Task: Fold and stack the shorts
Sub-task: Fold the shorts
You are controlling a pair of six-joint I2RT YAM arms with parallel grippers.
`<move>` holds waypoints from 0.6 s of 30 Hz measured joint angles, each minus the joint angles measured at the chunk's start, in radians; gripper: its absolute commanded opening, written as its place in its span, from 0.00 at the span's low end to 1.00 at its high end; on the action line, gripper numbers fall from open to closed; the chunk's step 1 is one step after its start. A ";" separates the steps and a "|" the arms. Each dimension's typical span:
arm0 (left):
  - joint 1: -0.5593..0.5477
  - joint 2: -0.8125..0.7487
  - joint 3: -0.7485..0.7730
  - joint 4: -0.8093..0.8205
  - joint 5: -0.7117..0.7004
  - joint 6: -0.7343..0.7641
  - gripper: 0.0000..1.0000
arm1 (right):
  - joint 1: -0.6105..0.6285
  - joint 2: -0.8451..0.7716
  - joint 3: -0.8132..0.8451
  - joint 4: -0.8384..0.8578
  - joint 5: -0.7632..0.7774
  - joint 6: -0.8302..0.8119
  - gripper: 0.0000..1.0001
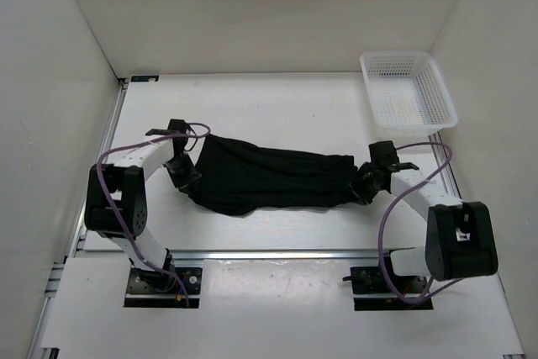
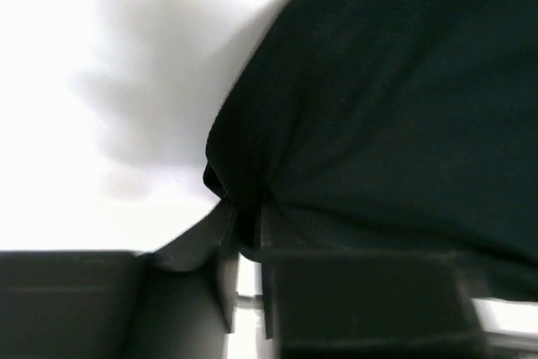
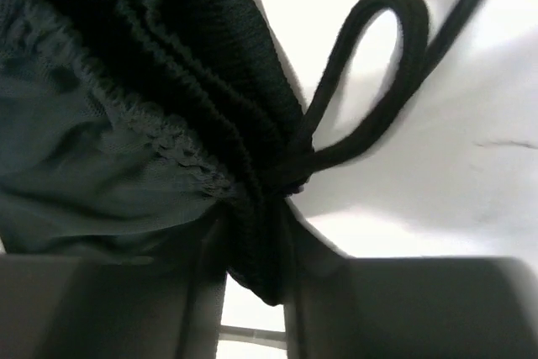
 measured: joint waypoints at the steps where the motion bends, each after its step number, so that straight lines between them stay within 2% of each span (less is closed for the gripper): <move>1: -0.011 -0.024 -0.017 -0.004 0.004 -0.001 0.35 | 0.000 -0.018 -0.014 -0.008 0.004 -0.011 0.70; 2: -0.019 -0.039 -0.025 -0.008 0.010 0.002 0.41 | -0.001 -0.030 -0.026 -0.020 0.013 -0.040 0.85; 4: -0.023 -0.042 -0.021 -0.010 0.018 0.003 0.60 | -0.003 -0.040 -0.030 -0.031 0.014 -0.064 0.91; 9: -0.022 -0.029 0.029 -0.032 0.020 0.015 0.62 | -0.011 -0.045 -0.029 -0.032 0.019 -0.089 0.88; 12: -0.022 -0.029 0.067 -0.043 0.006 0.016 0.62 | -0.028 -0.045 -0.035 -0.023 0.014 -0.099 0.78; 16: -0.007 -0.021 0.101 -0.054 -0.012 0.022 0.60 | -0.042 -0.010 -0.028 0.003 -0.009 -0.104 0.58; 17: 0.005 -0.017 0.106 -0.057 -0.013 0.023 0.60 | -0.043 0.008 -0.018 0.011 -0.016 -0.105 0.46; 18: 0.021 -0.011 0.112 -0.059 -0.014 0.026 0.60 | -0.043 0.029 -0.008 0.024 -0.023 -0.109 0.39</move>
